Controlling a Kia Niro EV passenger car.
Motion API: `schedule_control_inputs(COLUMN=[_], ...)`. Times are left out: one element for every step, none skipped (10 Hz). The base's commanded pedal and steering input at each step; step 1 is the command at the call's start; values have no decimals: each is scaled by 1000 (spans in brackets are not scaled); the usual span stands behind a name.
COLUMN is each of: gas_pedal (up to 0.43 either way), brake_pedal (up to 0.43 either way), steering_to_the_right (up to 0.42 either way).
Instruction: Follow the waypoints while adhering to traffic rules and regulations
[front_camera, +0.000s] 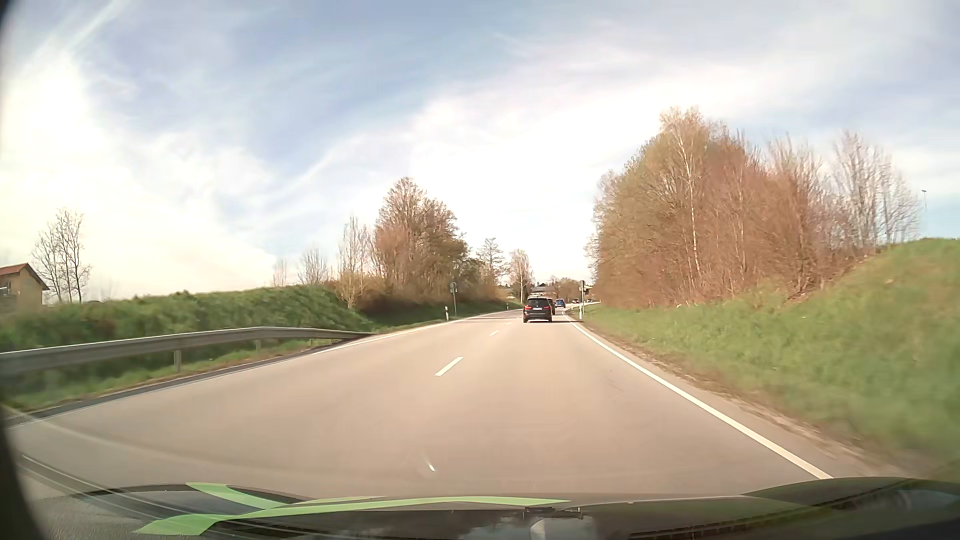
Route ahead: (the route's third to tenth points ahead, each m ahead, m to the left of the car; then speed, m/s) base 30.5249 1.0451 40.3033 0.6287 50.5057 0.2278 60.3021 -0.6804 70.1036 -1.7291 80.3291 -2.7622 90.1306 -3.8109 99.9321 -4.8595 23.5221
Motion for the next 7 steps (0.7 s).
schedule_control_inputs(gas_pedal=[118,118,118,118,118,118,118], brake_pedal=[0,0,0,0,0,0,0], steering_to_the_right=[7,7,7,7,7,7,7])
